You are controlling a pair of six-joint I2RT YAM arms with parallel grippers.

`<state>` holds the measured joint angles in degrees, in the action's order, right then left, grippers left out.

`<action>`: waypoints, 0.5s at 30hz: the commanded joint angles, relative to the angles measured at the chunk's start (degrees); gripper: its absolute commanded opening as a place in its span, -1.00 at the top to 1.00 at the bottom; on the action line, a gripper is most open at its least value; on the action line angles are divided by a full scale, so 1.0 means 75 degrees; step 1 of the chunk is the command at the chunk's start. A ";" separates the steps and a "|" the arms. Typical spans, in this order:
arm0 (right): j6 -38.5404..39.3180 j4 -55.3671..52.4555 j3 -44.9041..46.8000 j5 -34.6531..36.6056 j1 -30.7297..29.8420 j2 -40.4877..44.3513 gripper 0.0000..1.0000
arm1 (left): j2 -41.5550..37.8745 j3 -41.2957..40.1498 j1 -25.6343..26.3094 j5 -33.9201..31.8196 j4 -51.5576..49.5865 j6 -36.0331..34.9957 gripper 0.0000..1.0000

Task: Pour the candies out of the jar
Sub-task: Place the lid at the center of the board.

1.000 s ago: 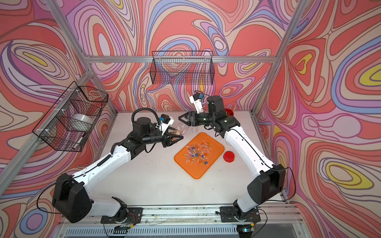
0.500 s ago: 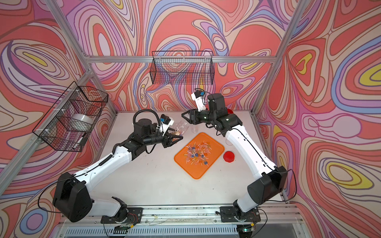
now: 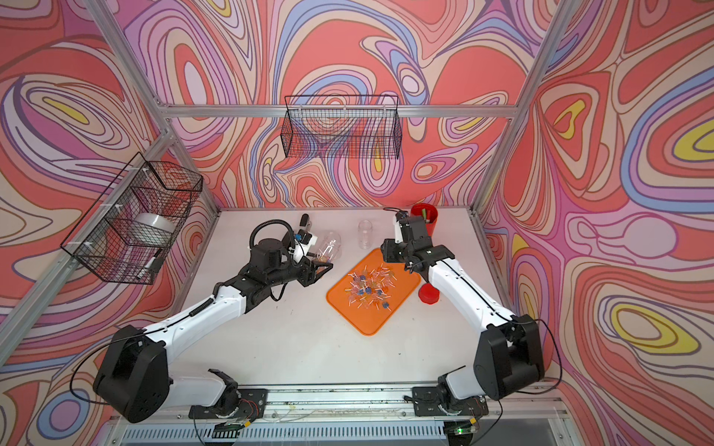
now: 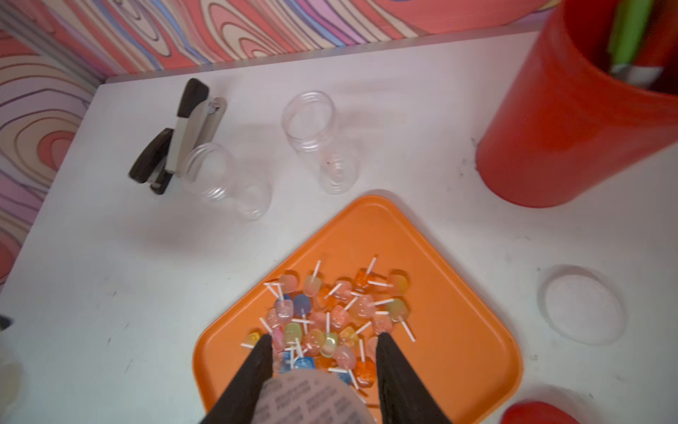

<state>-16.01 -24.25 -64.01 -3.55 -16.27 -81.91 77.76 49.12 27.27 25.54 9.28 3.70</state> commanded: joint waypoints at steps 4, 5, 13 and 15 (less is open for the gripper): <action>-0.0704 0.1289 0.1317 0.1281 0.1153 0.0226 0.18 | -0.0072 0.0142 -0.0035 0.0040 0.0431 0.0012 1.00; -0.0839 0.1377 0.1501 0.1338 0.1378 0.0190 0.18 | -0.0077 0.0150 -0.0035 0.0035 0.0377 -0.0021 1.00; -0.1474 0.1452 0.2115 0.2182 0.2289 -0.0390 0.17 | -0.0044 0.0164 -0.0035 0.0063 0.0281 -0.0107 1.00; -0.1573 0.1512 0.2163 0.2173 0.2370 -0.0639 0.18 | -0.0020 0.0197 -0.0038 0.0134 0.0245 -0.0119 1.00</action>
<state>-25.30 -14.63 -48.69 10.37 0.69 -84.36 77.76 49.12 27.27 25.47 9.67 3.42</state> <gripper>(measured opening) 0.414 0.512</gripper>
